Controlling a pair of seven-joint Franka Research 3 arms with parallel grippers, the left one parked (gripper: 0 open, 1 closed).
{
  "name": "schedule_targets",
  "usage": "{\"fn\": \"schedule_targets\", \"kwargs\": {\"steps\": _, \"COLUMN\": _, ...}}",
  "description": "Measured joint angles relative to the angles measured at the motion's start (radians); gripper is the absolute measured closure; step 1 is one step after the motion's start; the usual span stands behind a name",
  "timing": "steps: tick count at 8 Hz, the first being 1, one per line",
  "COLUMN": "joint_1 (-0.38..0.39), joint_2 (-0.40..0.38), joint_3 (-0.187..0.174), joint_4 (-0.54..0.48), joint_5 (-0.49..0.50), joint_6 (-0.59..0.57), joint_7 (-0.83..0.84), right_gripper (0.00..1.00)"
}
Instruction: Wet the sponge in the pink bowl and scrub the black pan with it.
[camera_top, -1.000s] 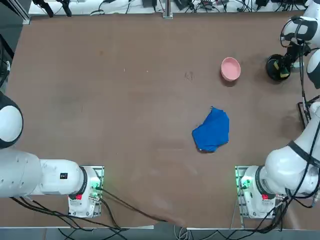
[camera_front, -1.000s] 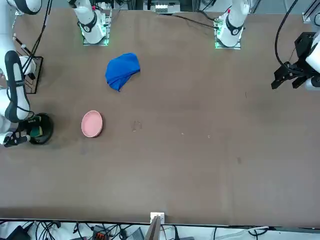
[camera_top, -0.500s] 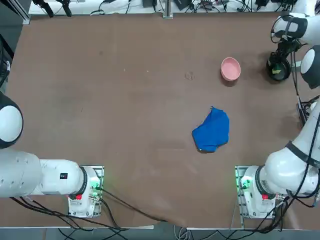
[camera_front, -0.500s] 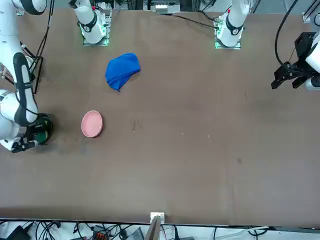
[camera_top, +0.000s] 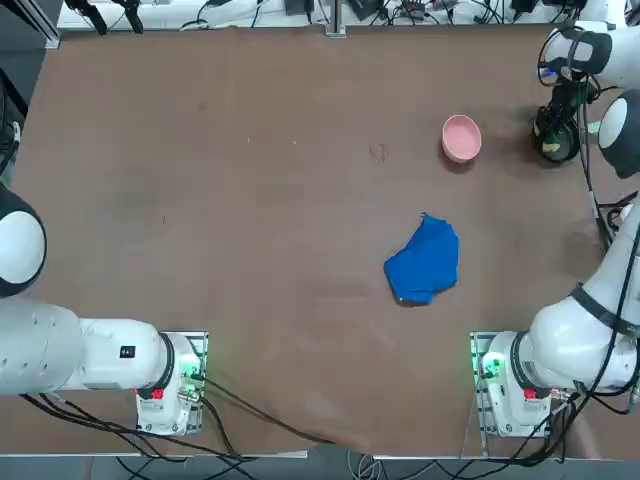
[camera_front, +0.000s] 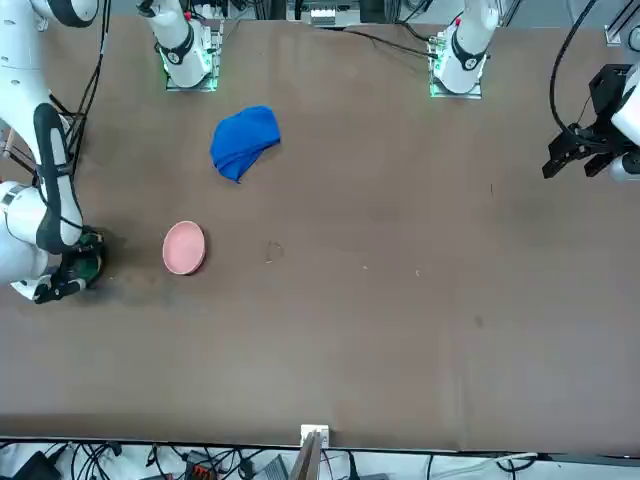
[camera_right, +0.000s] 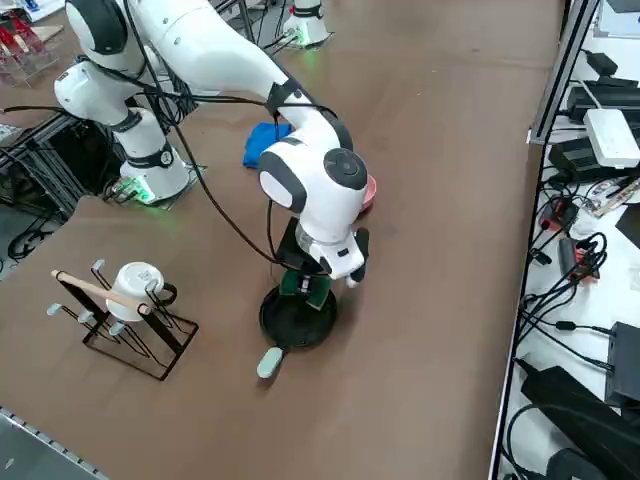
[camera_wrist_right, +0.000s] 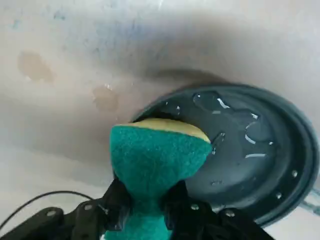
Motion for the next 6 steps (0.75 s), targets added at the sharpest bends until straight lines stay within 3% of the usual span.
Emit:
{"fn": "schedule_targets", "kwargs": {"steps": 3, "joint_1": -0.027, "joint_2": -0.029, "joint_3": -0.004, "joint_4": -0.049, "joint_5": -0.005, "joint_6": -0.01, "joint_7": -0.014, "right_gripper": 0.63}}
{"fn": "schedule_targets", "kwargs": {"steps": 6, "joint_1": -0.085, "joint_2": -0.027, "joint_3": -0.006, "joint_4": -0.057, "joint_5": -0.067, "joint_6": 0.067, "joint_7": -0.044, "right_gripper": 0.63}}
